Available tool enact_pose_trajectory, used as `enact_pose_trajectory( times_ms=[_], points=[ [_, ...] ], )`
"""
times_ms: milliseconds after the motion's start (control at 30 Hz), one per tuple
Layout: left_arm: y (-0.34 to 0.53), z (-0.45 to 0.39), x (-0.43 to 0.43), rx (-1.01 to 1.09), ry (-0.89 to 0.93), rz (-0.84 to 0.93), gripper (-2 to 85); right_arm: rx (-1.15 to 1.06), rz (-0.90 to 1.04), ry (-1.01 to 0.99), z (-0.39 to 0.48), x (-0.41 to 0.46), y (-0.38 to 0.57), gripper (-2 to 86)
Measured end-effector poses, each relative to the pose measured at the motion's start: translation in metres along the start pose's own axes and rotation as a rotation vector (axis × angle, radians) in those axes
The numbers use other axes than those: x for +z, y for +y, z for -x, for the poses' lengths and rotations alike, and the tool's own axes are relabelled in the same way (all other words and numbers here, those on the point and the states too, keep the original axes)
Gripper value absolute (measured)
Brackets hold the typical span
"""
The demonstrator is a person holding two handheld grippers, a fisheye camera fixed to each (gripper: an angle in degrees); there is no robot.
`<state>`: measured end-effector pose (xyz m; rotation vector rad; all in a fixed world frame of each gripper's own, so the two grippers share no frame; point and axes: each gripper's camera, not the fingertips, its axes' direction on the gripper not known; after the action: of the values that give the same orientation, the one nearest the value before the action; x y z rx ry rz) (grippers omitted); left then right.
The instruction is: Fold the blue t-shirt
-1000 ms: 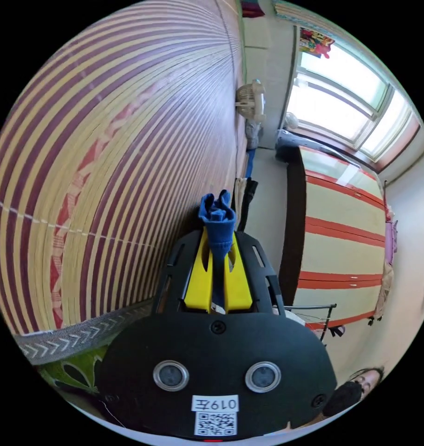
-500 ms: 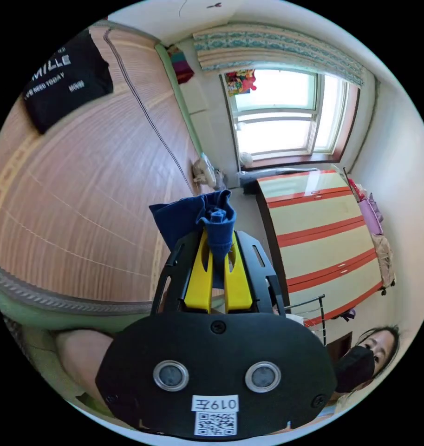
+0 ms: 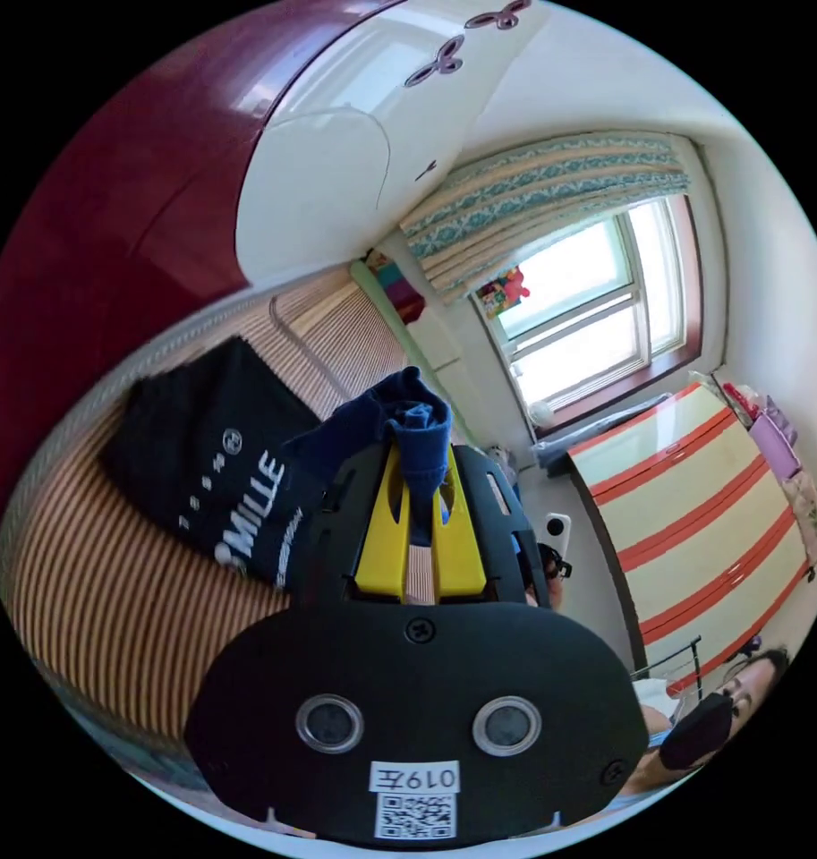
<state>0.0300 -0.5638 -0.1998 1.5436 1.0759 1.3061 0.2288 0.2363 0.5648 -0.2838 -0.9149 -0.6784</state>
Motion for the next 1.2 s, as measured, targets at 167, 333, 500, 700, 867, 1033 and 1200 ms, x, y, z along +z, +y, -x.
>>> enact_pose_trajectory(
  times_ms=[167, 333, 500, 700, 867, 1033, 1200],
  points=[
    [-0.065, 0.050, 0.009, 0.011, -0.153, 0.006, 2.1, -0.086, 0.055, 0.114, -0.061, 0.088, -0.043, 0.0],
    [-0.062, 0.095, 0.031, -0.018, -0.527, 0.211, 2.2, 0.196, 0.247, 0.104, -0.168, 0.178, -0.016, 0.0],
    [-0.073, 0.104, 0.014, -0.048, -0.506, 0.188, 2.3, 0.347, 0.173, 0.006, -0.213, 0.197, -0.014, 0.0],
    [-0.096, 0.090, -0.003, -0.015, -0.540, 0.182, 2.7, 0.316, 0.245, 0.093, -0.215, 0.212, -0.054, -0.2],
    [-0.111, 0.095, -0.020, -0.053, -0.524, 0.203, 3.3, 0.332, 0.341, 0.122, -0.224, 0.225, -0.092, -0.4],
    [-0.126, 0.103, -0.034, -0.115, -0.524, 0.238, 5.5, 0.432, 0.368, 0.134, -0.252, 0.245, -0.093, 0.2],
    [-0.145, 0.097, -0.053, -0.116, -0.560, 0.264, 6.3, 0.475, 0.342, 0.099, -0.269, 0.248, -0.101, 0.7]
  ],
)
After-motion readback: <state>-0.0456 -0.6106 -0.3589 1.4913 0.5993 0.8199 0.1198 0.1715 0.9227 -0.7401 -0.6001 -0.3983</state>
